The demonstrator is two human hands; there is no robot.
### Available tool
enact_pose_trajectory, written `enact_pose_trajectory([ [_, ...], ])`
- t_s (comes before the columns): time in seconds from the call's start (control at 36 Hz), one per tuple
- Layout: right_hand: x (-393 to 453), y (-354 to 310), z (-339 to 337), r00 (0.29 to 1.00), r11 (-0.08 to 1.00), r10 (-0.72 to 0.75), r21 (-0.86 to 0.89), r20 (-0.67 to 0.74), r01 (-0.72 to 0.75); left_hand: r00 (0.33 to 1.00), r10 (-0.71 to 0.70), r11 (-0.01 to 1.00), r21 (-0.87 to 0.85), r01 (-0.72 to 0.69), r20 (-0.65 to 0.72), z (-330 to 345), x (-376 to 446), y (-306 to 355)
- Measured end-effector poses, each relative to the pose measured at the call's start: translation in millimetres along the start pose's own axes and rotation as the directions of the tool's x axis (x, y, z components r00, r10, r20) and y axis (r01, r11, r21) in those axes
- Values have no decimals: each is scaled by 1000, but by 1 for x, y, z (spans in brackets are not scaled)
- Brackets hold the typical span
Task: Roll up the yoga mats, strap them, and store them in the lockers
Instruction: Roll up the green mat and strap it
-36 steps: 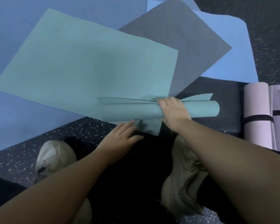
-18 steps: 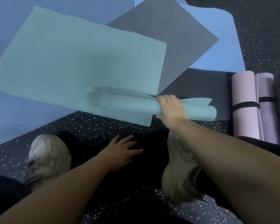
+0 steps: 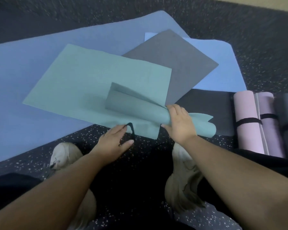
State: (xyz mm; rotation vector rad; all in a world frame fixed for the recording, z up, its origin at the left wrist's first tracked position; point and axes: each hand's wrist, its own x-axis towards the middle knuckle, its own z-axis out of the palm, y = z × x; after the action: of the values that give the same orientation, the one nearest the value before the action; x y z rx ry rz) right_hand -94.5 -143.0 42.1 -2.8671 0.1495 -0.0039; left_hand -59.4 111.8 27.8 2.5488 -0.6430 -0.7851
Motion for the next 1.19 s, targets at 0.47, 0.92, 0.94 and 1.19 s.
enact_pose_trajectory([
  [0.47,-45,-37,-57,989,966,-140,214,-44,146,859,-74,848,-485,-213,-506,-121,-89,60],
  [0.92,-54,-107,-146,928,882,-358,289,-103,372,722,172,893,-202,-401,-671,-144,-134,125],
  [0.94,-54,-112,-155,916,868,-384,293,-119,402,720,182,898,-185,-399,-669,-147,-136,130],
  [1.19,-50,-121,-232,852,836,-478,188,-212,516,741,262,840,-231,-491,-619,-206,-164,157],
])
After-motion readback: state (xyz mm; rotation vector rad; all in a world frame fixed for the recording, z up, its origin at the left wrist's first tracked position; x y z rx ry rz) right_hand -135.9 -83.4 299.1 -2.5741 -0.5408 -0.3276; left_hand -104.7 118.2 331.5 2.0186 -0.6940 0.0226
